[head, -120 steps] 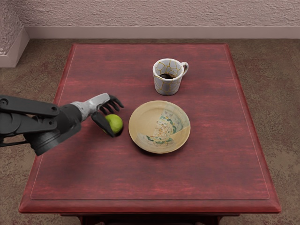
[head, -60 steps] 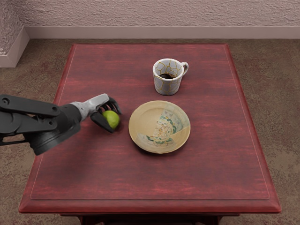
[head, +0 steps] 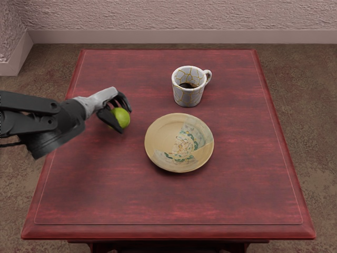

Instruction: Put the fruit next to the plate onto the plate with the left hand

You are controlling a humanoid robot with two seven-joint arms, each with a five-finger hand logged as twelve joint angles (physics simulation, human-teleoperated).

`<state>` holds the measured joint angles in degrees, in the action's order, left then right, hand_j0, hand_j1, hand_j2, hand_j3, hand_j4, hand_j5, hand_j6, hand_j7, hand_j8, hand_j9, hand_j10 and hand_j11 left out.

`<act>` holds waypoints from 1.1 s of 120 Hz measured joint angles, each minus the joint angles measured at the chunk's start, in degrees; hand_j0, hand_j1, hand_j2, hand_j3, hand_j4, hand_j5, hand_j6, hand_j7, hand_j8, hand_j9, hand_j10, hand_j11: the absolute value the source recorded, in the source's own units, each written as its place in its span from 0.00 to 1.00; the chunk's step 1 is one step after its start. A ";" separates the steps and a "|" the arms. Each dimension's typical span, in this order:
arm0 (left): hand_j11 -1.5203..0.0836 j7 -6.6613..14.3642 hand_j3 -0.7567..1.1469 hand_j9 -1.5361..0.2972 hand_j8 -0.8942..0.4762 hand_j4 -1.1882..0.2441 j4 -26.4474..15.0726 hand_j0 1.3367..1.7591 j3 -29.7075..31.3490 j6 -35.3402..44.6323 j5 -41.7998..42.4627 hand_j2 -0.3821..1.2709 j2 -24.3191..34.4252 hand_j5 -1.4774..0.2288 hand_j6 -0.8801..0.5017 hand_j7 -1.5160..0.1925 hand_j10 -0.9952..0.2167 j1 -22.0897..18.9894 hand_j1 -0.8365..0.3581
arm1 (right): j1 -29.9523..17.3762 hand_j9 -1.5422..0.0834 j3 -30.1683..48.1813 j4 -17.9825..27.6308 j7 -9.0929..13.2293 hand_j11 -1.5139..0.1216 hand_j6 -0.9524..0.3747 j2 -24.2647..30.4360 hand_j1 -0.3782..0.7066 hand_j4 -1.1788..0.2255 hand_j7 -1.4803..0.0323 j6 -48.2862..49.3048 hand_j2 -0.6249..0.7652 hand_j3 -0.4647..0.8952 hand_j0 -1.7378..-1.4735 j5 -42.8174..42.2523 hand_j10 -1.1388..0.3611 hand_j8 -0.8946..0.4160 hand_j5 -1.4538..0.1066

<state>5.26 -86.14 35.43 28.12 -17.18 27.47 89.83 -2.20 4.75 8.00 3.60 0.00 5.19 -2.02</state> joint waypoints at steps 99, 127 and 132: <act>0.40 0.13 0.40 0.35 0.37 0.38 -0.02 0.75 3.28 -0.17 9.34 0.51 -16.26 0.34 0.33 0.37 0.36 10.89 0.44 | 0.00 0.95 0.00 0.00 0.00 0.93 0.72 0.00 0.03 0.84 0.98 0.00 0.45 0.34 0.30 0.00 0.76 0.68 0.93; 0.40 0.13 0.40 0.35 0.38 0.39 -0.02 0.75 4.30 0.01 12.56 0.53 -21.10 0.33 0.34 0.37 0.37 13.03 0.43 | 0.00 0.95 0.00 0.00 0.00 0.93 0.72 0.00 0.03 0.84 0.98 0.00 0.45 0.34 0.30 0.00 0.76 0.68 0.93; 0.39 0.12 0.40 0.35 0.39 0.39 -0.02 0.75 4.38 0.05 13.01 0.54 -21.82 0.33 0.34 0.37 0.37 13.08 0.42 | 0.00 0.95 0.00 0.00 0.00 0.93 0.72 0.00 0.03 0.84 0.98 0.00 0.45 0.34 0.30 0.00 0.76 0.68 0.93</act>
<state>5.38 -86.16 39.81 28.17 -4.17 5.65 102.92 -2.20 4.75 8.00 3.60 0.00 5.19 -2.02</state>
